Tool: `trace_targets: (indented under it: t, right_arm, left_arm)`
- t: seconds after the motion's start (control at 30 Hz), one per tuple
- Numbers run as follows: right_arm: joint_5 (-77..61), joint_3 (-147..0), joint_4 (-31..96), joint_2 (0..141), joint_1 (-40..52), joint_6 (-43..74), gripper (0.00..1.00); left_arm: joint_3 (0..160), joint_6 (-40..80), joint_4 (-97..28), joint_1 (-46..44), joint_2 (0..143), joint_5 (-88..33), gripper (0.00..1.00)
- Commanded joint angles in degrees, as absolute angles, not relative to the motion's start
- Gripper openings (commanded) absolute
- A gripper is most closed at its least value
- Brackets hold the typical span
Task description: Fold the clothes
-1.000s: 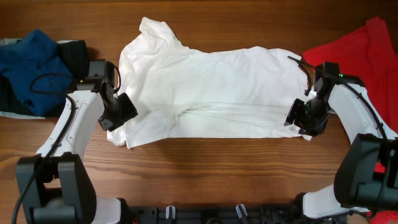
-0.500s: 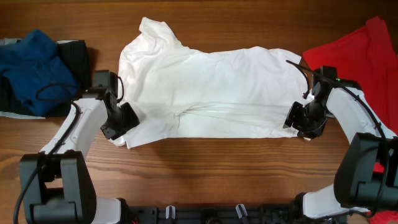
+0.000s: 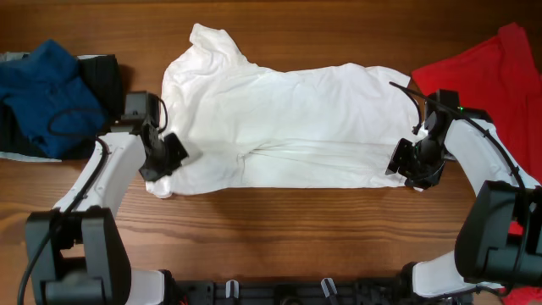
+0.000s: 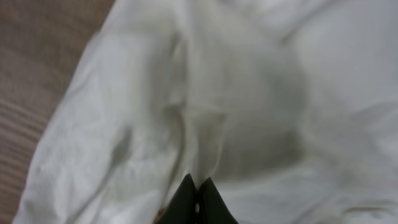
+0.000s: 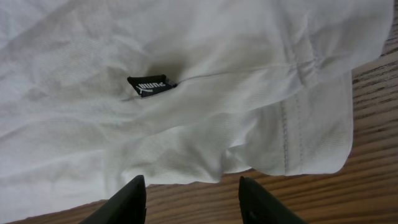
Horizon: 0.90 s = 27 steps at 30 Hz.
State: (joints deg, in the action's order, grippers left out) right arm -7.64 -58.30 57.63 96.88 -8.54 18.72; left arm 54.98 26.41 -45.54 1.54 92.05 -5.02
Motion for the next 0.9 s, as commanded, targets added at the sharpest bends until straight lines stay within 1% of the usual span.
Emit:
trace_targets:
  t: [0.0,0.07,0.27,0.37,0.4,0.43,0.47,0.5,0.7,0.8,0.87]
  right_arm:
    - [-6.87,-57.76,57.65,97.30,-8.21,18.11,0.48]
    - [-6.87,-57.76,57.65,97.30,-8.21,18.17,0.48]
    - [-6.87,-57.76,57.71,97.30,-8.21,18.17,0.48]
    - [-6.90,-57.76,57.87,97.30,-8.21,18.17,0.48]
    - [-6.90,-57.76,57.87,97.30,-8.21,18.17,0.48]
    - [-6.90,-57.76,57.87,97.30,-8.21,18.17,0.48]
    - [-6.90,-57.76,57.87,97.30,-8.21,18.17,0.48]
    - [-6.87,-57.76,57.84,97.30,-8.21,18.17,0.48]
    - [-6.90,-57.76,57.89,97.30,-8.21,18.17,0.48]
    - [-6.87,-57.76,57.45,97.30,-8.21,18.13,0.48]
    - [-6.85,-57.76,57.23,97.30,-8.21,17.96,0.48]
  left_arm:
    - [61.25,25.76,-41.04,1.39,86.98,-5.80,0.04]
    - [61.41,25.74,-39.97,1.39,86.48,-5.48,0.04]
    - [60.64,25.74,-41.82,1.39,87.88,-3.60,0.04]
    - [60.64,25.74,-43.79,1.39,87.88,-3.60,0.08]
    - [60.64,25.74,-44.47,1.39,87.88,-3.57,0.22]
    - [60.64,25.71,-45.19,1.39,87.88,-3.55,0.45]
    - [60.64,25.74,-46.09,1.39,87.88,-3.57,0.60]
    - [60.64,25.74,-47.13,1.39,87.88,-3.55,0.64]
    - [60.62,25.74,-55.40,1.39,87.88,-3.53,0.65]
    - [59.83,25.76,-57.52,1.39,87.88,-1.80,0.65]
    - [58.24,25.93,-58.43,1.39,87.88,-0.80,0.63]
